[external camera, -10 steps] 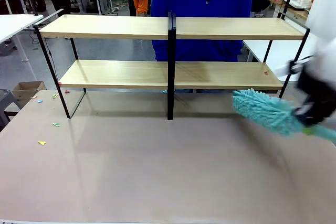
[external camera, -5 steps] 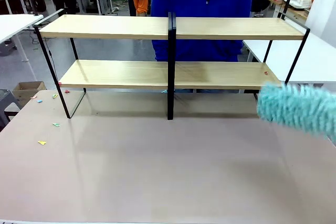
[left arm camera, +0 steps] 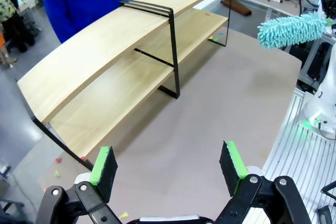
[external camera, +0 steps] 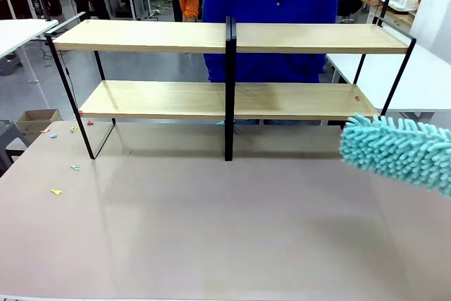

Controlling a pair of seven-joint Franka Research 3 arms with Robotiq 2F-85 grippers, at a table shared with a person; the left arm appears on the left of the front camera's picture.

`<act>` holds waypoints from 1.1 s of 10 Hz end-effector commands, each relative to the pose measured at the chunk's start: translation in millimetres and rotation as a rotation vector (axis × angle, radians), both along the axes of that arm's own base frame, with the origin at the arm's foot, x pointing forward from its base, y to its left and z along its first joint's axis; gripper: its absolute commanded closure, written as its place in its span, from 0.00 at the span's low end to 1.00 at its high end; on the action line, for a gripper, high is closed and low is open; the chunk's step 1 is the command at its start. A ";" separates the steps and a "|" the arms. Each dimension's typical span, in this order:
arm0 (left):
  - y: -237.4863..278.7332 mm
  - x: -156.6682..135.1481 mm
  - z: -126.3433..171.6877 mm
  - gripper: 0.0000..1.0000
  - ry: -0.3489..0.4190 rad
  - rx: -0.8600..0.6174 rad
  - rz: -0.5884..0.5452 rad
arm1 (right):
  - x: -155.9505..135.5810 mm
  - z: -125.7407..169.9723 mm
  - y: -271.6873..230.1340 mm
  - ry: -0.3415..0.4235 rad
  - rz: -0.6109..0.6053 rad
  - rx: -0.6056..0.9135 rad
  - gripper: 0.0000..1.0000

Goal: Clean the shelves.
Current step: Clean another randomly selected level of the Shelf with the Duster.

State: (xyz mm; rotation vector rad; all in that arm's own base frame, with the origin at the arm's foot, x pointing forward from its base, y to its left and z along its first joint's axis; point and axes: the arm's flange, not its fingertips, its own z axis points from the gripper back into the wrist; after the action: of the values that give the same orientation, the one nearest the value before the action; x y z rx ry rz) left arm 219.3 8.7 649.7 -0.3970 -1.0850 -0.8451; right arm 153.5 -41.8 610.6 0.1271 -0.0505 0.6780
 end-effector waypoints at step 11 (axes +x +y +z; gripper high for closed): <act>0.1 1.0 0.0 0.00 0.002 -0.002 -0.001 | -12.0 98.4 -95.2 -0.359 0.155 0.431 0.88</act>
State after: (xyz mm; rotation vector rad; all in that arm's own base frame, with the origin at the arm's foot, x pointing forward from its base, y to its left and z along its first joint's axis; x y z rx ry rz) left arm 219.4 8.7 649.6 -0.3971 -1.0849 -0.8451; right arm 144.5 -138.3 704.5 0.4258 -0.5348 0.8005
